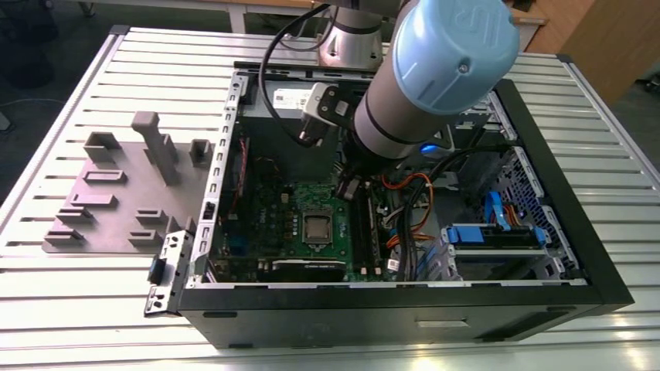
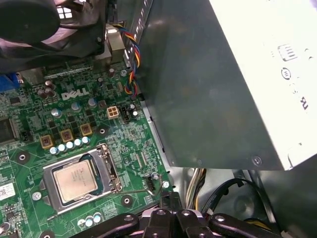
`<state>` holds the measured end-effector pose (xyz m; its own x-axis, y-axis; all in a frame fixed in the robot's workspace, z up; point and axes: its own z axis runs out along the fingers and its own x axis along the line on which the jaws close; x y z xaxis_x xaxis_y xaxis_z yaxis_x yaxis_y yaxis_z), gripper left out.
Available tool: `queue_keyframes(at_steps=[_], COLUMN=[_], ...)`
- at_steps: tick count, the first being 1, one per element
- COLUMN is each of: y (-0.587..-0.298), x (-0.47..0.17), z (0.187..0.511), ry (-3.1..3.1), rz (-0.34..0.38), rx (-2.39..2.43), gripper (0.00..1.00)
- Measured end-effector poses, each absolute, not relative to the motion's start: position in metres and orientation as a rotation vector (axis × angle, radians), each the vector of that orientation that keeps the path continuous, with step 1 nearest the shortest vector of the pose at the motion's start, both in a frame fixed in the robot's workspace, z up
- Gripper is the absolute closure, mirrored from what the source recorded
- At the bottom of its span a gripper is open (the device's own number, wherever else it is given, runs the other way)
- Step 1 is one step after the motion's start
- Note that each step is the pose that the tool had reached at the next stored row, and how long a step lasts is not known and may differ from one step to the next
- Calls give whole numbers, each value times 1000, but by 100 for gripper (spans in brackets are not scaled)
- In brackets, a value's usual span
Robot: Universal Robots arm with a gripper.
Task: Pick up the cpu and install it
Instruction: 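Install the first cpu locking lever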
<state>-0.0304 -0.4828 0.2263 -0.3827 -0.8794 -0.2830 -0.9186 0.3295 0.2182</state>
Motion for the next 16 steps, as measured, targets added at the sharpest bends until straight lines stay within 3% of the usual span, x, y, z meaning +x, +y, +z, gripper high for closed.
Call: queue_keyframes(at_steps=[16], y=[-487], x=[-34], z=[230], ry=[2495], rz=[475], rx=[-1692], gripper=[89])
